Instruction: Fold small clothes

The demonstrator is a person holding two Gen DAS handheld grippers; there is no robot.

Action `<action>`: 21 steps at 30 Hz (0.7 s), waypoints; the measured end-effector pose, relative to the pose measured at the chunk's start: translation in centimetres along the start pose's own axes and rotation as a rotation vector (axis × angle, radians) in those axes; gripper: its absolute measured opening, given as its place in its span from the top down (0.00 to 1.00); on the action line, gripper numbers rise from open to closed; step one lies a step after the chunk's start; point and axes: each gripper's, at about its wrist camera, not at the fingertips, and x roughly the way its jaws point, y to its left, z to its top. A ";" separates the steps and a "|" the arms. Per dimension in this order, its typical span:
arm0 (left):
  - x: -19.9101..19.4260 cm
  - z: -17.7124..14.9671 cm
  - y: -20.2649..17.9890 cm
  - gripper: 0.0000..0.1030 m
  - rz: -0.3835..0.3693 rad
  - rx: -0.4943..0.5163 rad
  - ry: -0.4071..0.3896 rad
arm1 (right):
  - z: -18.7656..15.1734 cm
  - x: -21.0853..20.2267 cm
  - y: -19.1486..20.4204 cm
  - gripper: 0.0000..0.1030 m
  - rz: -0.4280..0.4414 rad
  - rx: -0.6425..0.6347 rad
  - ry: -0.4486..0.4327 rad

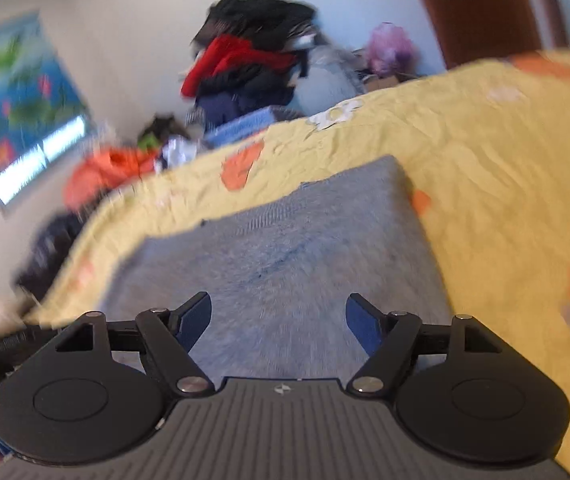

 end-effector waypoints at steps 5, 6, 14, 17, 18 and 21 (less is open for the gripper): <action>-3.3 -4.9 7.5 0.18 -0.135 -0.432 0.029 | -4.1 -6.4 -6.4 0.23 0.002 0.368 -0.017; -3.5 -5.3 7.9 0.18 -0.149 -0.471 0.018 | -4.6 -6.5 -7.3 0.23 -0.006 0.414 -0.006; 1.5 -4.0 6.8 0.19 -0.303 -0.614 0.020 | -3.9 -1.4 -6.0 0.25 0.028 0.454 0.012; 2.9 -3.2 6.3 0.47 -0.226 -0.619 0.005 | -3.2 0.7 -5.0 0.29 0.027 0.419 -0.006; 3.7 -3.0 6.4 0.59 -0.197 -0.615 0.030 | -3.1 1.2 -4.9 0.38 0.020 0.410 -0.003; 4.2 -3.2 7.0 0.80 -0.162 -0.625 0.052 | -3.1 2.4 -5.3 0.83 0.025 0.432 0.025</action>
